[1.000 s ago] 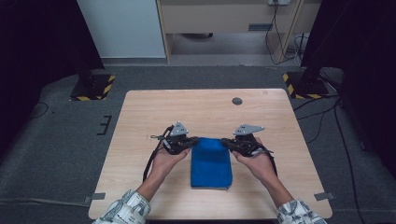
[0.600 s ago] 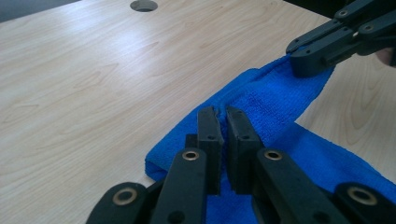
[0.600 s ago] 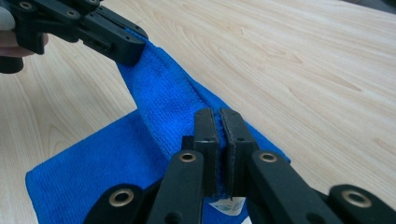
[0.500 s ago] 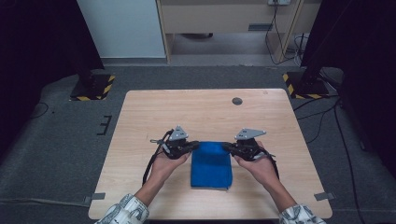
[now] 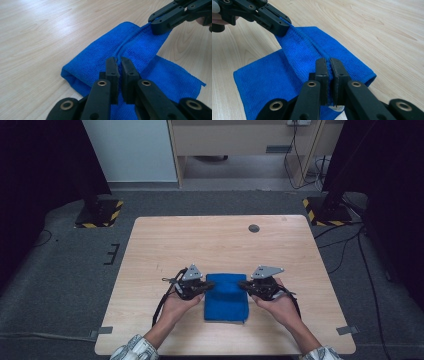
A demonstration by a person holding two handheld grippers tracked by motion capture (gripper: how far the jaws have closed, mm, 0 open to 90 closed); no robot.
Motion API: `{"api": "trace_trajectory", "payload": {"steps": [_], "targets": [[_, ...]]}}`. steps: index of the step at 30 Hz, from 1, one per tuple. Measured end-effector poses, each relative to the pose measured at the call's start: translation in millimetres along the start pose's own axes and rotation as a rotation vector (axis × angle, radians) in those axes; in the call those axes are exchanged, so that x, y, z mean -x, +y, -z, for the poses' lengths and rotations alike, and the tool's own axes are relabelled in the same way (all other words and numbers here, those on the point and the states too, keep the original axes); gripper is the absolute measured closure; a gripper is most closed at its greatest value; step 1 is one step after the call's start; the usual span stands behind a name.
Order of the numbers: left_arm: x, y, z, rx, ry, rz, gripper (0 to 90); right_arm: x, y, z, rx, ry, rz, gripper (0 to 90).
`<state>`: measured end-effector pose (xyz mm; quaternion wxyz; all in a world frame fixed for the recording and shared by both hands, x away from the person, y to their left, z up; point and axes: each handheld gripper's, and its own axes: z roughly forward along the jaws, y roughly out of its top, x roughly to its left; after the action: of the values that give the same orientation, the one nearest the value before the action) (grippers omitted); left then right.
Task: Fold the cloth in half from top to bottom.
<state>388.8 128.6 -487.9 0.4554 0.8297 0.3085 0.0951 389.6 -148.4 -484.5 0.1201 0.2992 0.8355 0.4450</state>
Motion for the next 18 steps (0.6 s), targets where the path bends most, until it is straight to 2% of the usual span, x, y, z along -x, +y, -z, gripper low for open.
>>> {"api": "trace_trajectory", "payload": {"steps": [5,8,13,18], "targets": [[2.8,-1.1,5.5,0.022,-0.010,0.003,85.4,-1.5,1.5,6.7,0.015,0.003,-0.001,85.5],[5.5,-6.7,8.2,0.033,-0.026,0.020,85.3,-2.8,0.3,10.2,0.025,0.006,-0.004,85.4],[12.8,-12.0,8.6,0.022,-0.035,0.004,84.9,-7.7,-4.7,13.9,0.023,0.010,0.002,85.3],[14.8,-17.1,10.9,0.028,-0.038,0.003,84.4,-12.6,-11.2,16.4,0.018,0.019,0.007,85.0]]}}
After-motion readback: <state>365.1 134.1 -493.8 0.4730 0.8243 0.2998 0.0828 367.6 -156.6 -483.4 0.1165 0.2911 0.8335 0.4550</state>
